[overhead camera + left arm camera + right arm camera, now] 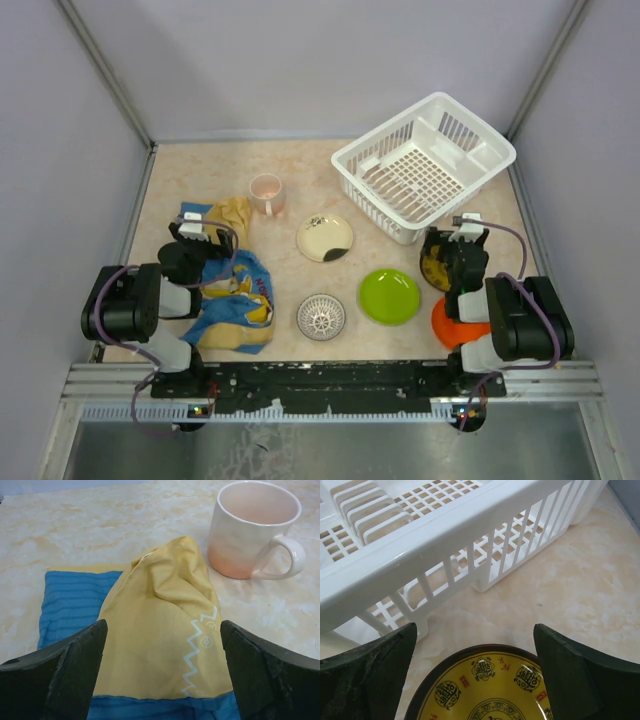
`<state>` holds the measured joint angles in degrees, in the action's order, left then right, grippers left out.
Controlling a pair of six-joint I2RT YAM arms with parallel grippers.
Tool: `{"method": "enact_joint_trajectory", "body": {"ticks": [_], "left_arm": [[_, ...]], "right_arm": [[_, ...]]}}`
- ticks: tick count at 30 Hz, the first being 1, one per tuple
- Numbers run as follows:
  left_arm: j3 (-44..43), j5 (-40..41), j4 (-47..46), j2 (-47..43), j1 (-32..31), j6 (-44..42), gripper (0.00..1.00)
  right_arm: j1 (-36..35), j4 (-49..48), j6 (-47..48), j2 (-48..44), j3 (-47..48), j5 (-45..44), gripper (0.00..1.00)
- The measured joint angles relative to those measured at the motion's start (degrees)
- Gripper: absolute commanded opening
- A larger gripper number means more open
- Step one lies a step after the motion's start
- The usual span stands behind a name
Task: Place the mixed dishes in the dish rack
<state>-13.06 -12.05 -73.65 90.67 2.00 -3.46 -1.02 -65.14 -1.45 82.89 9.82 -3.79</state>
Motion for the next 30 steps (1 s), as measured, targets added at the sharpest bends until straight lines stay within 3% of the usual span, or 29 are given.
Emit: {"method": "enact_joint_trajectory", "body": {"ticks": [14,22,23,24,26,27,28,30], "left_arm": [[0.0,0.9,1.9,-1.3,0.0,0.2,1.0],[-0.6,4.5,15.1,-15.6,0.0,1.3,1.0],[-0.8,4.8,17.0,-17.2,0.0,1.5,0.95],[-1.3,5.1,19.9,-19.1,0.0,1.7,0.83],[-2.4,5.2,25.4,-22.9,0.0,2.2,0.49],[-3.3,5.0,28.6,-24.9,0.0,2.6,0.41],[-4.1,4.9,31.0,-26.3,0.0,2.8,0.38],[-7.4,4.0,38.8,-29.3,0.0,4.6,0.22]], "right_arm": [[0.0,0.5,0.4,-1.2,-0.2,0.8,1.0],[0.0,18.4,-3.0,-19.5,2.1,0.4,0.99],[0.0,21.0,-3.8,-21.4,2.8,0.6,0.97],[0.0,24.2,-4.7,-23.5,3.4,0.9,0.88],[0.0,29.6,-6.2,-27.8,4.2,1.8,0.71],[0.0,32.0,-6.9,-30.1,4.8,2.5,0.62],[0.0,34.0,-7.3,-31.7,5.4,3.1,0.57],[0.0,38.6,-8.3,-34.9,7.3,3.9,0.53]]}}
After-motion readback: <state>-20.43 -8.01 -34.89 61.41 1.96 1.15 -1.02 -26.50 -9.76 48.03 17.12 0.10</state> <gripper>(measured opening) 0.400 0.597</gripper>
